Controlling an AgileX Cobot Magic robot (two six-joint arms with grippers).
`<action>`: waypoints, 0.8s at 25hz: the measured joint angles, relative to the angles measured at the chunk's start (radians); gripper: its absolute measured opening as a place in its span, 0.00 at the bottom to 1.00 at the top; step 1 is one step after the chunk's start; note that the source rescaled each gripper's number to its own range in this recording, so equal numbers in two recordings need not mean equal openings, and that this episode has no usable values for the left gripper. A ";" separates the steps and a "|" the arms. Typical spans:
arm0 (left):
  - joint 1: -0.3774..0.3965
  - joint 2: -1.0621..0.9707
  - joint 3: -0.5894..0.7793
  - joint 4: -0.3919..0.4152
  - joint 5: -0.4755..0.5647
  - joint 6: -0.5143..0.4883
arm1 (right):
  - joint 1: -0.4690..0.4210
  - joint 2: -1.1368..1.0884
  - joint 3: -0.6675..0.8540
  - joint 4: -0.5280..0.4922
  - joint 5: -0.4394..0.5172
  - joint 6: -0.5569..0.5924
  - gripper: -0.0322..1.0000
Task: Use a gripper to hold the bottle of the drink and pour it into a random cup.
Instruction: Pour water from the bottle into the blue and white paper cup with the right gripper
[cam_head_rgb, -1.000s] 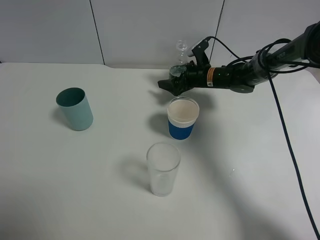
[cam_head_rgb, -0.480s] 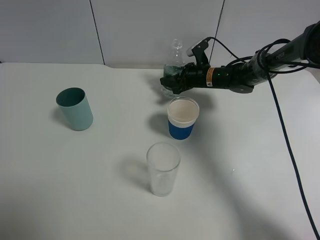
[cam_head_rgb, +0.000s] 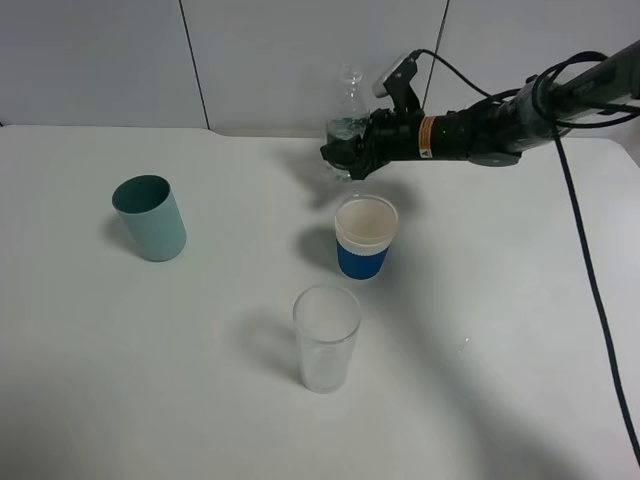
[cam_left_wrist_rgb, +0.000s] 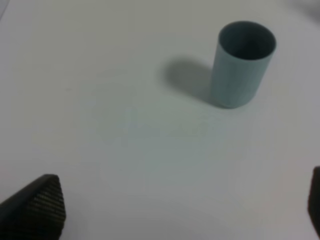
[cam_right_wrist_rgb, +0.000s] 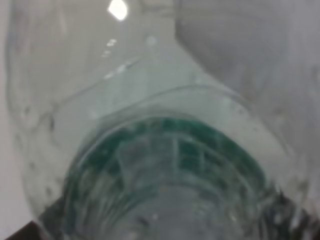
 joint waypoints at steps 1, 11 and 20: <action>0.000 0.000 0.000 0.000 0.000 0.000 | 0.000 -0.018 0.015 0.007 0.004 -0.001 0.03; 0.000 0.000 0.000 0.000 0.000 0.000 | -0.045 -0.228 0.244 0.042 0.081 -0.029 0.03; 0.000 0.000 0.000 0.000 0.000 0.000 | -0.090 -0.430 0.452 0.059 0.177 -0.063 0.03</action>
